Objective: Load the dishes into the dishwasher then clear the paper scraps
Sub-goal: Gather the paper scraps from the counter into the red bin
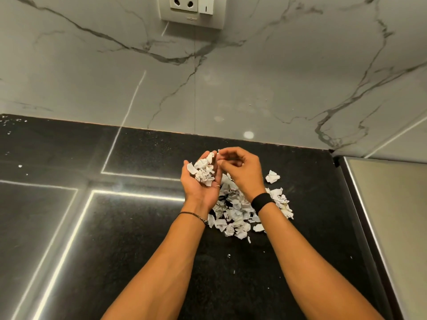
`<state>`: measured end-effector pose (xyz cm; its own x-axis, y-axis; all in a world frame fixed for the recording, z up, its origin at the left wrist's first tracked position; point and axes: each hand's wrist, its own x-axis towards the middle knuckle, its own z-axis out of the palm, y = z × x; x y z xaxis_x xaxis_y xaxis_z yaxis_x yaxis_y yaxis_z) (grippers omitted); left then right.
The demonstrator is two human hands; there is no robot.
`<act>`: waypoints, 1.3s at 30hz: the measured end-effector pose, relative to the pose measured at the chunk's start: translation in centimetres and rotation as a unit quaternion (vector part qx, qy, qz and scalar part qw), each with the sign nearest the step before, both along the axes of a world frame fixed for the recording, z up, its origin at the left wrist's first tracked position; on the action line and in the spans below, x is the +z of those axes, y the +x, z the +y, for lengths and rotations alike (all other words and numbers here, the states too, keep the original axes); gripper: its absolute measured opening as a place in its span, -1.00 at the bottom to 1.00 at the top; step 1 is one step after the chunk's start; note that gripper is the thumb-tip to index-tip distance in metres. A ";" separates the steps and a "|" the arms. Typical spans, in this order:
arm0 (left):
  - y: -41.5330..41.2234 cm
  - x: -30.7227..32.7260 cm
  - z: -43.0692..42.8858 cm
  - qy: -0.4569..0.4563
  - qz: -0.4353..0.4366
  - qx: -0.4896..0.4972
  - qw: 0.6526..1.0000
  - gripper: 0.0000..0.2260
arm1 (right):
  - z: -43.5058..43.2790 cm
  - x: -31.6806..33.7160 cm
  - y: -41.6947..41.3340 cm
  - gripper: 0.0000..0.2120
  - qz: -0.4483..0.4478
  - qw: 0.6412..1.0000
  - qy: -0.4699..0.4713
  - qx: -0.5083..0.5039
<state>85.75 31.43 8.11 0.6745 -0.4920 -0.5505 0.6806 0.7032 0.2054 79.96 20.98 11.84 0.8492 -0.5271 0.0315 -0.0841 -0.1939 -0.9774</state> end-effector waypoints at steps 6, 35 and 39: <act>0.8 -0.3 1.3 0.000 0.020 0.043 0.999 -0.45 | -4.6 -4.2 5.0 -0.75 0.115 0.974 -0.196 0.019; -7.8 4.0 6.7 -0.065 -0.025 0.142 0.987 -0.48 | 12.3 2.0 -5.7 -0.65 -0.091 0.927 0.354 -0.086; -10.1 2.9 10.6 -0.025 -0.035 0.198 0.979 -0.52 | 15.7 0.1 -7.3 -0.68 -0.057 0.916 0.396 -0.038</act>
<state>75.60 42.08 10.98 0.8535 -0.2099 -0.4770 0.3380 0.9196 0.2002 72.63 36.70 11.98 0.8237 -0.4808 -0.3007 0.0429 0.5815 -0.8124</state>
